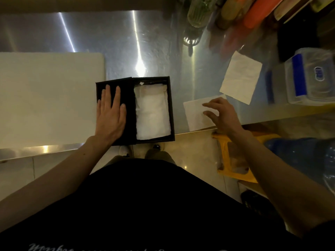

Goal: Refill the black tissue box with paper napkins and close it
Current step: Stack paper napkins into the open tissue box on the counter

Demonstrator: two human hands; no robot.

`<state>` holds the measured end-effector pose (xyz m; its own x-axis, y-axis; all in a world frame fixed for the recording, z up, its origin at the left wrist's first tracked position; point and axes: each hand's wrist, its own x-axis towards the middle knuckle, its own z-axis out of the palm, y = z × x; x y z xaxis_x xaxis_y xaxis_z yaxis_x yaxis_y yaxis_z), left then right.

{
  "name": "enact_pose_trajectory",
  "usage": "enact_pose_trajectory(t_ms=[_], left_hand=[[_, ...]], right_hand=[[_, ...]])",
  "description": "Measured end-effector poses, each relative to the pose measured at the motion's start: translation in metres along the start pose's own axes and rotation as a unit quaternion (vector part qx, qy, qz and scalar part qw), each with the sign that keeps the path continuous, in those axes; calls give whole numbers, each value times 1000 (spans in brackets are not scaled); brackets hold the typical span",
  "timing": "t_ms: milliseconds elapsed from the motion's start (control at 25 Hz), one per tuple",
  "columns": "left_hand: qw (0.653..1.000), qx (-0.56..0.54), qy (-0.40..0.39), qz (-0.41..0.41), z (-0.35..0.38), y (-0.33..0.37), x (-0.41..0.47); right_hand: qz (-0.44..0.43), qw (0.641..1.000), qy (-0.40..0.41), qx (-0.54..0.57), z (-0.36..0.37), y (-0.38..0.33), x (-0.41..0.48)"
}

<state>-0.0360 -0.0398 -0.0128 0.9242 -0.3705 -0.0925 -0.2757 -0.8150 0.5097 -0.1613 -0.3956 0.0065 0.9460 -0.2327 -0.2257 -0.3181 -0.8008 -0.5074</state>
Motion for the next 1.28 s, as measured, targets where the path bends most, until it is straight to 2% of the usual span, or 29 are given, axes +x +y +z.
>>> enact_pose_trajectory(t_ms=[320, 440, 760, 960, 1080, 1280], left_hand=[[999, 7, 22, -22, 3, 7, -3], [999, 16, 23, -22, 3, 8, -4], [999, 32, 14, -19, 0, 7, -3], [999, 43, 12, -5, -2, 5, -2], [999, 50, 13, 13, -4, 3, 1], [998, 53, 1, 39, -10, -1, 2]], right_hand=[[-50, 995, -79, -37, -6, 35, 12], [-69, 994, -72, -41, -5, 35, 16], [-87, 996, 7, -26, -1, 16, 18], [-118, 980, 130, 95, -13, -51, 11], [-128, 969, 170, 128, -19, -102, 3], [-36, 946, 247, 205, -23, -171, -7]])
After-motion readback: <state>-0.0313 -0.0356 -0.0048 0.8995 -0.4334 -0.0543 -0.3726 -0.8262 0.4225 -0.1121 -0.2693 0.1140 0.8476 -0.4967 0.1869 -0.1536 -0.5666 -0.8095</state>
